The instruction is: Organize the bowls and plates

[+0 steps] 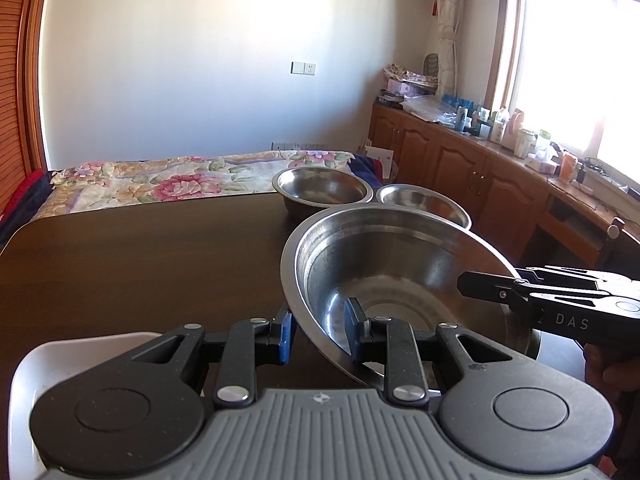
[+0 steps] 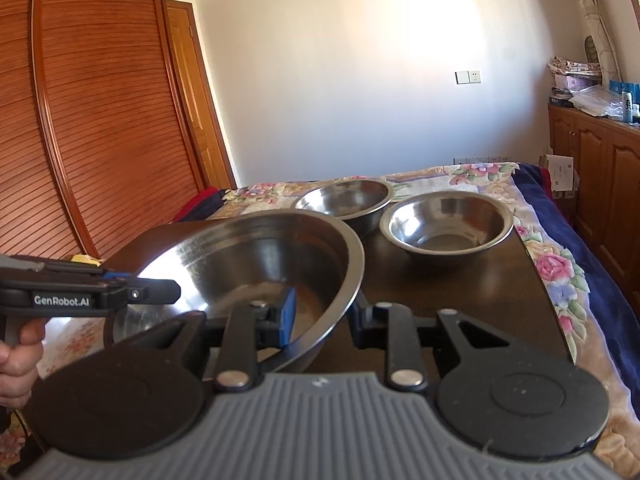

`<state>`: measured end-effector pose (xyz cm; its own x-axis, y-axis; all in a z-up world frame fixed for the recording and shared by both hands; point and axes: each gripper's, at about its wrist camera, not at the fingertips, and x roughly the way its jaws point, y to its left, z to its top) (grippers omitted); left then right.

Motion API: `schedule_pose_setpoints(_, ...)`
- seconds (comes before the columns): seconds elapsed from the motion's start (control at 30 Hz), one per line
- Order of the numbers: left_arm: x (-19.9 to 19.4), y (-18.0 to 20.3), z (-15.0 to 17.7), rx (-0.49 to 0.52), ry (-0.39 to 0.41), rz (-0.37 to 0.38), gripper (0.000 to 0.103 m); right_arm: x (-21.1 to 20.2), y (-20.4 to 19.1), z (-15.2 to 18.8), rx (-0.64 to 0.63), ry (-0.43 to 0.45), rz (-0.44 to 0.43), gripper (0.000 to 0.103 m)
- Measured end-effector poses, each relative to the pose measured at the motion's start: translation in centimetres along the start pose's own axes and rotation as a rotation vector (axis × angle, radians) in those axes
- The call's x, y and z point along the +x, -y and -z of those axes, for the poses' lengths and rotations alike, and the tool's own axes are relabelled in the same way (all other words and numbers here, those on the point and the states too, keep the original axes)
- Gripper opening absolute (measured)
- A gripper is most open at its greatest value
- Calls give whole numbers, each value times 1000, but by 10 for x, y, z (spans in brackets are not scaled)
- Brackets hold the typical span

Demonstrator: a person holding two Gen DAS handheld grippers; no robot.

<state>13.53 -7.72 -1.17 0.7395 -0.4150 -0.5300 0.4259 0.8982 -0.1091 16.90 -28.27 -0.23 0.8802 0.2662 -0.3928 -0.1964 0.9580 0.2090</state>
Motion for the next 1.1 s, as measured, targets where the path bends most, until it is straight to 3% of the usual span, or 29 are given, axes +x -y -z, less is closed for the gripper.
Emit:
schedule_pose_setpoints(0.4, -20, -2, 10, -7, 21, 11, 28, -18, -16, 10, -2, 17, 7, 30)
schedule_pose_setpoints(1.1, -20, 6, 37, 25, -43, 3, 30, -28, -19, 36, 23, -13, 19, 30)
